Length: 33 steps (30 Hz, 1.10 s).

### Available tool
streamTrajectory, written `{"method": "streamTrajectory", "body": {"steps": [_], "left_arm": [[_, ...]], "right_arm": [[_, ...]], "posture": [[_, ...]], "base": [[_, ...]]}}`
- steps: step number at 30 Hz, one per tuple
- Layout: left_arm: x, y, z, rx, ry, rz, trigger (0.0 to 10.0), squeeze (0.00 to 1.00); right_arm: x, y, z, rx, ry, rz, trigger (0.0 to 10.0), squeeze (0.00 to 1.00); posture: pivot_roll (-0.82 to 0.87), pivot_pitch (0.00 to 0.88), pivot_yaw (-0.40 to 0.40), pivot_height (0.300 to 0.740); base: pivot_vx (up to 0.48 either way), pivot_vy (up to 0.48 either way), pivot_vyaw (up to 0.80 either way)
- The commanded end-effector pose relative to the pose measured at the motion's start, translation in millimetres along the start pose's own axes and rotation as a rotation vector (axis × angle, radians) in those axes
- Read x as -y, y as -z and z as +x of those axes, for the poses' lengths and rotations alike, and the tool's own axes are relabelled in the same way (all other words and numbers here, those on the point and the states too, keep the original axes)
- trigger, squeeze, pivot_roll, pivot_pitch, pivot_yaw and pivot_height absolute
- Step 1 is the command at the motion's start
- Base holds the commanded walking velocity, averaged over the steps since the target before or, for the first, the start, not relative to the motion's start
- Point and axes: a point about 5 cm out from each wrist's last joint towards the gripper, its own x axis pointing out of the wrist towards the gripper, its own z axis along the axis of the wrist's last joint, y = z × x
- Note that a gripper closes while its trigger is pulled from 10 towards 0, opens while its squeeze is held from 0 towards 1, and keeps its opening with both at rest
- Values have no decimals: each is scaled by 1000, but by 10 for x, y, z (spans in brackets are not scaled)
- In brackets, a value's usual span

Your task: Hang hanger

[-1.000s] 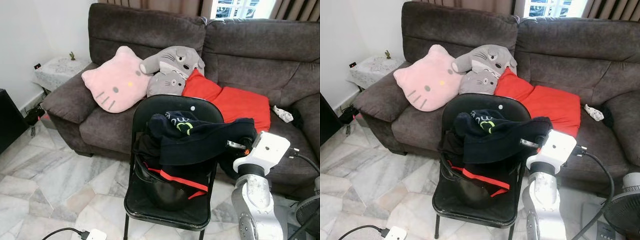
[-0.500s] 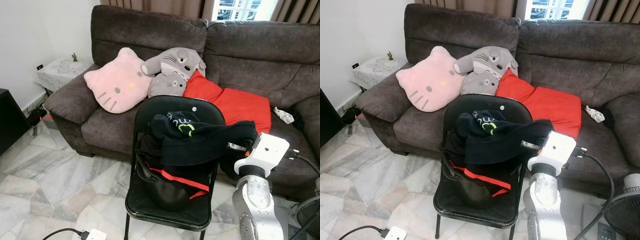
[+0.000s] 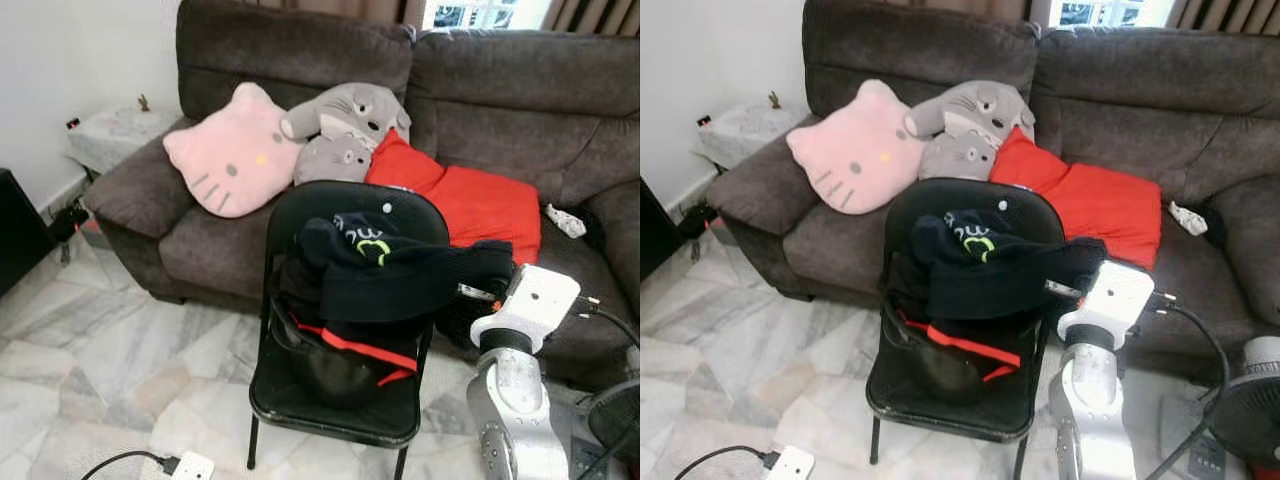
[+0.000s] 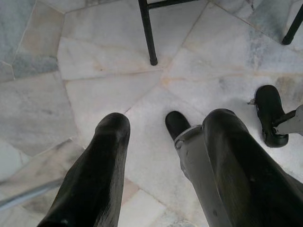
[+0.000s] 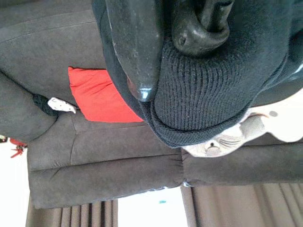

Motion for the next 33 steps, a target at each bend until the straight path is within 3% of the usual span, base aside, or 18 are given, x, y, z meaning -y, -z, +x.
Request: {"method": "streamTrajectory", "body": {"steps": [1, 11, 15, 22, 24, 26, 27, 28, 32, 33], "left_arm": [[7, 95, -25, -32, -3, -19, 10000, 0], [10, 83, -20, -29, -4, -23, 10000, 0], [12, 79, -18, -29, -3, -23, 10000, 0], [15, 71, -15, -28, -2, -23, 10000, 0], [15, 71, -15, -28, -2, -23, 10000, 0], [15, 72, -15, -28, -2, -23, 10000, 0], [15, 72, -15, -28, -2, -23, 10000, 0], [15, 71, -15, -29, -1, -22, 10000, 0], [16, 68, -15, -25, -1, -24, 10000, 0], [13, 71, -15, -28, -4, -23, 10000, 0]], "right_arm": [[14, -18, 21, 2, 9, -11, 10000, 0], [27, -32, 34, 8, 16, -29, 10000, 0], [-14, -117, 41, 64, -16, -31, 10000, 0], [-118, -524, 60, 321, -19, -154, 10000, 0], [-134, -580, 66, 350, -20, -173, 10000, 0], [-267, -849, 80, 484, -71, -210, 10000, 0], [-267, -849, 80, 484, -71, -210, 10000, 0], [-379, -1008, 79, 552, -117, -218, 10000, 0], [-643, -1331, 14, 673, -249, -166, 10000, 0], [-882, -1564, -112, 775, -399, -155, 10000, 0]], "posture": [[-98, 52, -4, 740], [-100, 56, -7, 740], [-103, 57, -7, 740], [-110, 58, -4, 740], [-111, 58, -4, 740], [-116, 59, -3, 740], [-116, 59, -3, 740], [-117, 60, -2, 740], [-115, 61, -1, 740], [-122, 60, 0, 740]], "base": [[-345, 0, 0], [-347, 0, 0], [-347, 0, 0], [-350, 0, 0], [-356, 0, 0], [-358, 0, 0], [-356, 0, 0], [-356, 0, 0], [-84, 0, 0], [0, 0, 0]]}}
